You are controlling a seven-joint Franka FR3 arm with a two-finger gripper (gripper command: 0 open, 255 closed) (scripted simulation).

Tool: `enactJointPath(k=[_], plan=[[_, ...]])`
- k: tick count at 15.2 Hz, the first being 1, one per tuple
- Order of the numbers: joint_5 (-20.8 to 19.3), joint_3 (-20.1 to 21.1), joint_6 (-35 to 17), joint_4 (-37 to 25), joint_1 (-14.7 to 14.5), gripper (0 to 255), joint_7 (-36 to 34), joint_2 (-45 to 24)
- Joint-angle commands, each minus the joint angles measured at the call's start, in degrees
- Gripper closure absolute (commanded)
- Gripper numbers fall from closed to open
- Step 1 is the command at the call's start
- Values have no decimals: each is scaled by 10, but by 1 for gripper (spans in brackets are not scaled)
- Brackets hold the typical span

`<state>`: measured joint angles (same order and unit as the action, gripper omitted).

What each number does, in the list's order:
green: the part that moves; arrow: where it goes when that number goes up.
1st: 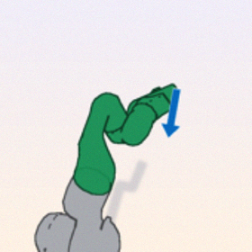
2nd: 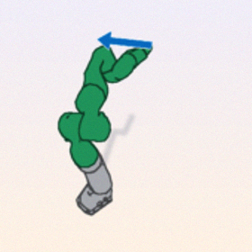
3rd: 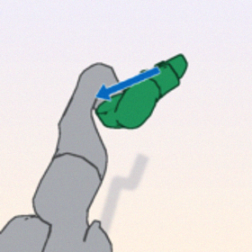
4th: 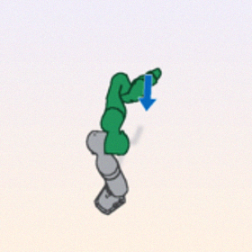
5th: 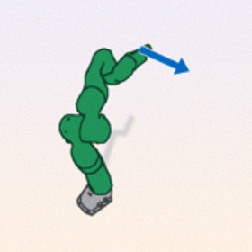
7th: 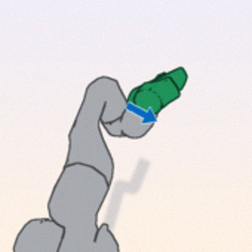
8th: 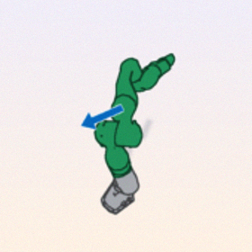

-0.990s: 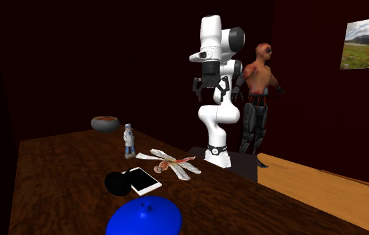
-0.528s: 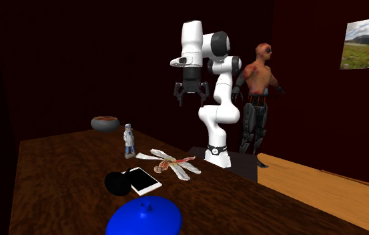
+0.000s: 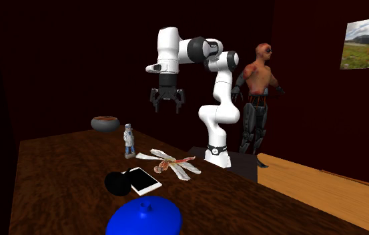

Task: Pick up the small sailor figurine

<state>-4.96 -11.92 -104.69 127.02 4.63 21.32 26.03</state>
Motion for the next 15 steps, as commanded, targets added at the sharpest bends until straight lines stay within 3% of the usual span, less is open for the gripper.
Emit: enactJointPath(k=[1, 12, 15], plan=[[-5, -19, -12, -20, 4, 0, 28, -30], [24, -104, -60, -176, 29, 0, 179, -230], [25, -104, -83, -156, 30, 0, 180, -233]])
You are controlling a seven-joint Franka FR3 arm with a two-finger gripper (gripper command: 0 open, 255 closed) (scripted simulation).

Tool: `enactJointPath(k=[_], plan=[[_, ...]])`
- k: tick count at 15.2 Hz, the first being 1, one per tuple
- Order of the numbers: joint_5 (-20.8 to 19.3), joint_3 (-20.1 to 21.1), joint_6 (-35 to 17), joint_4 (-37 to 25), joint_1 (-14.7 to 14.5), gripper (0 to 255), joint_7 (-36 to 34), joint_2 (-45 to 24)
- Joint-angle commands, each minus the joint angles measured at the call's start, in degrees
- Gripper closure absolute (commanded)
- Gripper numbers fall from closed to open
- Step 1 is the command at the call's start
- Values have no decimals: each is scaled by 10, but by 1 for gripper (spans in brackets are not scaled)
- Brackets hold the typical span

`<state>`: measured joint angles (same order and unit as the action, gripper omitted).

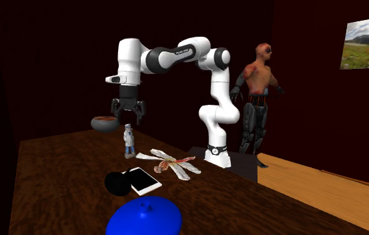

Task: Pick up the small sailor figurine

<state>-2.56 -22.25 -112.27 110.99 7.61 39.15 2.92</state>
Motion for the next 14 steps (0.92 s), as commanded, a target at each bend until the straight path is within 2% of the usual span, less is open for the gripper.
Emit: enactJointPath(k=[1, 6, 7, 14], plan=[[1, -1, -14, 11, 0, 0, 2, -4], [3, -1, -41, 32, 1, 0, 2, -9], [3, -1, -43, 34, 1, 255, 2, -9], [3, -2, -43, 33, 1, 255, 3, -10]])
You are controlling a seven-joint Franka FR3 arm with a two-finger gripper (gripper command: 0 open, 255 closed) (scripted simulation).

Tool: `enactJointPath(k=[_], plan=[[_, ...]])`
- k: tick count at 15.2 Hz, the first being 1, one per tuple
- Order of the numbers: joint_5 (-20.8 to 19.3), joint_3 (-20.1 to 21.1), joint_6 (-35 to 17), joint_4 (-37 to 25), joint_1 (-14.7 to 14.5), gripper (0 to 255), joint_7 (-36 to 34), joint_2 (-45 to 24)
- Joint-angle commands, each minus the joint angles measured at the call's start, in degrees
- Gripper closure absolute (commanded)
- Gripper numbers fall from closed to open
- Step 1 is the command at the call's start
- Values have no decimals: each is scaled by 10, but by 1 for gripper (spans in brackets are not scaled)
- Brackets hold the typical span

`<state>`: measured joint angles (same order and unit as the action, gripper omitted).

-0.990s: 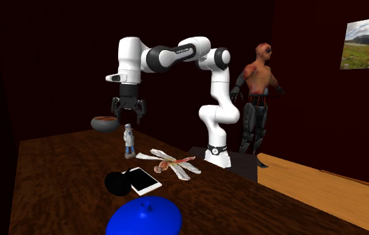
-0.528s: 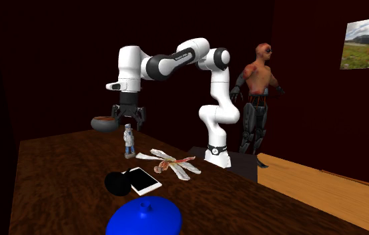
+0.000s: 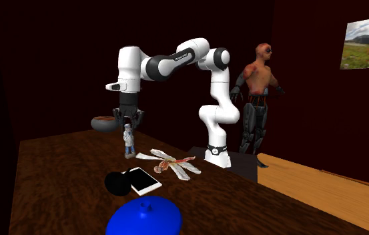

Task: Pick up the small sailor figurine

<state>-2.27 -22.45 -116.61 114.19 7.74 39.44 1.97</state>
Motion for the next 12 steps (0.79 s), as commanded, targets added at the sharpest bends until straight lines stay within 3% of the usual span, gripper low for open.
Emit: enactJointPath(k=[1, 12], plan=[[0, 0, 0, 1, 0, 255, 0, -1], [-4, 2, 78, -65, -2, 255, -2, 12]])
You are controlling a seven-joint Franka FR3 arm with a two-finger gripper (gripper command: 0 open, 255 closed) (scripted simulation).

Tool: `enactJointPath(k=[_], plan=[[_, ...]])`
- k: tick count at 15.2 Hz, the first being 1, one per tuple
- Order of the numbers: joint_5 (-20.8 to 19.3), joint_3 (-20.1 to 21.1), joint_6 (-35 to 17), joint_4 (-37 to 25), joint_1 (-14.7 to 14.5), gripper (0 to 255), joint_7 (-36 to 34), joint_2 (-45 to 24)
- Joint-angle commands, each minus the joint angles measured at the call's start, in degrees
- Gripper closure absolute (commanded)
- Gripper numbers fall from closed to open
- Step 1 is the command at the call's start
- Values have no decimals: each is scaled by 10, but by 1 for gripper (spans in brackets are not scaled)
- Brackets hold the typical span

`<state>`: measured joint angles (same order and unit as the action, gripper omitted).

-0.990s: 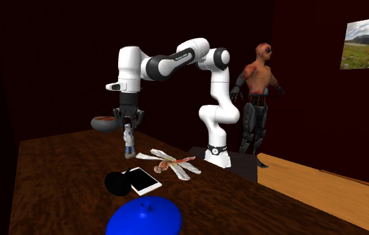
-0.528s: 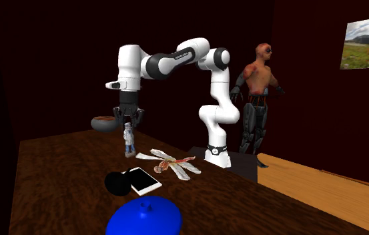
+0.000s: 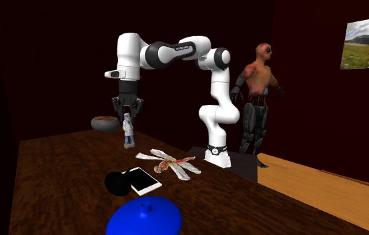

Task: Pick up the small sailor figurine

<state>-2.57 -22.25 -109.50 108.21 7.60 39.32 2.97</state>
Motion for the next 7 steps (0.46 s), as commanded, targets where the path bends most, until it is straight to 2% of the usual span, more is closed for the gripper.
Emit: enactJointPath(k=[1, 7], plan=[[-1, 1, 14, -12, 0, 255, -1, 2], [0, 1, 46, -44, -1, 255, 0, 2]])
